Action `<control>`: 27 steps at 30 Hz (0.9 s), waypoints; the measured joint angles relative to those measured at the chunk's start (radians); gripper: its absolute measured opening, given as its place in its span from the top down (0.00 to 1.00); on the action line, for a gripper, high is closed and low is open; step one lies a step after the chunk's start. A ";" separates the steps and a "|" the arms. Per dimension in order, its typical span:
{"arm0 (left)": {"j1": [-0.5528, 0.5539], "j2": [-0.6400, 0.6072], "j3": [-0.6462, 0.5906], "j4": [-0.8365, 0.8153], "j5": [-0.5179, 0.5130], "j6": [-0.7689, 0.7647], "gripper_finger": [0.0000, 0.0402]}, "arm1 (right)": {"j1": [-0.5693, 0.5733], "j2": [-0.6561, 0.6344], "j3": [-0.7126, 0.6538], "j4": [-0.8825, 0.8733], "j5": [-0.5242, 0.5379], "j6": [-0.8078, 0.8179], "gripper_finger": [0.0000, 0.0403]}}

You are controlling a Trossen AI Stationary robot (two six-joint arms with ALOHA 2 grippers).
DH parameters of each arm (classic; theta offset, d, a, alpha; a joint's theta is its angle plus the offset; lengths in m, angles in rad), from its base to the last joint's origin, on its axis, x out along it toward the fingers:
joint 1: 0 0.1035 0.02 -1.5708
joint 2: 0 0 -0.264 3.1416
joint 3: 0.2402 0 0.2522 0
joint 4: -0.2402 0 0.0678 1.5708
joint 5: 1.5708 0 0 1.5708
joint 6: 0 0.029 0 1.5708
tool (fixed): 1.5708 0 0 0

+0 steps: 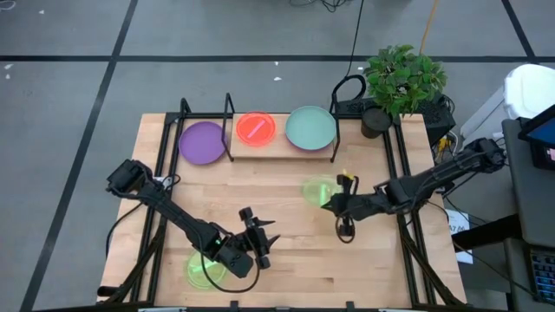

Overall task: Place and stack plates onto a shelf
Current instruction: Stack the top small green plate on top of the orange plate

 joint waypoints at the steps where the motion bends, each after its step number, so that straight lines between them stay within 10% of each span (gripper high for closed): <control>1: 0.004 0.000 0.000 0.000 0.000 0.009 0.46 | 0.006 0.000 0.000 0.024 0.000 -0.027 1.00; 16: 0.050 -0.007 0.000 0.425 -0.002 0.661 0.46 | 0.016 0.000 0.000 0.164 0.006 -0.363 1.00; 27: 0.096 -0.111 0.015 0.275 0.113 0.653 0.46 | 0.012 0.000 0.000 0.187 0.002 -0.382 1.00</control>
